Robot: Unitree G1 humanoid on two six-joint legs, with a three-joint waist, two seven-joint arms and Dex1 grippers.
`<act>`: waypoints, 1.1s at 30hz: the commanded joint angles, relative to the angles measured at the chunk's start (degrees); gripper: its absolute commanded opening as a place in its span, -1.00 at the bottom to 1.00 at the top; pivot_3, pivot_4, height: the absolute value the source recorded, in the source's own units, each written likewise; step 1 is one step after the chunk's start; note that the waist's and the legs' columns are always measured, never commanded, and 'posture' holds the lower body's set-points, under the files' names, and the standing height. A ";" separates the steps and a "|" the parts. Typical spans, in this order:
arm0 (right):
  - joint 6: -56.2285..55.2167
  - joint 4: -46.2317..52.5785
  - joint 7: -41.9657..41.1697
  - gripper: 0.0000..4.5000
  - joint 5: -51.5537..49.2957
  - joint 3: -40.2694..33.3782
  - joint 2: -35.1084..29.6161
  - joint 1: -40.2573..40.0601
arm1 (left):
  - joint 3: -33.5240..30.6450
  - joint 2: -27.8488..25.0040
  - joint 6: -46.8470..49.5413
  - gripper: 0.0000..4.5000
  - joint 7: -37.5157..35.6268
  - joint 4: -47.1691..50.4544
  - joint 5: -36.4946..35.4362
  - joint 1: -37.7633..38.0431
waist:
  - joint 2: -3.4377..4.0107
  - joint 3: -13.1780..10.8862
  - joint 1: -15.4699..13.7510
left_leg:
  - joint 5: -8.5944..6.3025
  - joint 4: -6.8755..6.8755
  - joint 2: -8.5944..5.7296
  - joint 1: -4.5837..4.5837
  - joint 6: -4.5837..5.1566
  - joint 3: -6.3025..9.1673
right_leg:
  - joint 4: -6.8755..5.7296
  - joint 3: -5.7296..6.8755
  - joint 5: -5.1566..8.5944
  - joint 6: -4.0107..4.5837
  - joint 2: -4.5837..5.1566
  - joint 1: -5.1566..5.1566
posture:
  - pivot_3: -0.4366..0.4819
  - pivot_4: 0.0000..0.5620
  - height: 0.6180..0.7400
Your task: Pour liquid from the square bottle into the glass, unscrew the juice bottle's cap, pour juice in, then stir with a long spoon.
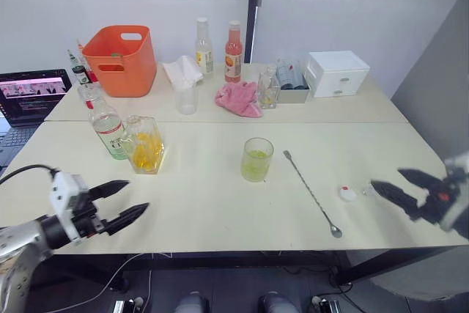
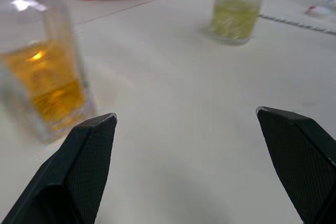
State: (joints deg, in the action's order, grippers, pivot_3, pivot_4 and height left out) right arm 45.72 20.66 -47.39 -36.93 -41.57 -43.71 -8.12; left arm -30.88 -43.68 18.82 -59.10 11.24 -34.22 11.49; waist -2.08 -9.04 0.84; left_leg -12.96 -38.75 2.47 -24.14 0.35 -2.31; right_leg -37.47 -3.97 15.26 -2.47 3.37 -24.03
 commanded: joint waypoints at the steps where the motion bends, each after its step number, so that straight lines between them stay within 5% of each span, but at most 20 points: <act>1: -5.78 -1.66 -3.23 0.99 2.30 -1.50 -1.91 -3.17 | -2.44 -0.86 -4.95 1.00 -0.98 -2.71 2.50 1.16 | 0.00 0.00 0.15 | 0.00 0.00 0.03 0.01 0.00 -0.06 | 0.00 -0.02 0.00 0.01 0.00 -0.01 | -0.05 -0.47 0.59; 12: -12.58 -6.90 -5.53 0.99 4.77 2.78 -3.16 -3.81 | -4.07 1.10 -15.64 1.00 -0.99 -14.94 5.61 2.49 | 0.00 0.00 -0.10 | -0.01 0.01 0.11 0.05 -0.01 -0.22 | -0.02 -0.09 0.01 0.05 -0.01 -0.05 | -0.05 -0.47 0.59; 33: -10.23 -5.87 -3.54 0.99 3.13 4.02 -3.94 -3.50 | -2.78 0.95 -21.20 1.00 -1.96 -21.95 6.46 1.67 | 0.00 0.01 -0.11 | -0.01 0.00 0.12 0.06 -0.01 -0.24 | -0.05 -0.09 0.00 0.05 0.00 -0.04 | -0.05 -0.47 0.59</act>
State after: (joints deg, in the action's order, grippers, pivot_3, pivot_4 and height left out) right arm 35.17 13.09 -51.09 -32.82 -36.45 -46.78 -11.83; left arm -32.97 -41.78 -1.13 -60.85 -10.89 -27.87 13.52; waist -2.08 -9.03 0.73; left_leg -12.96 -38.76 2.59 -24.08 0.33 -2.55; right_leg -37.53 -4.06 15.26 -2.42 3.36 -24.08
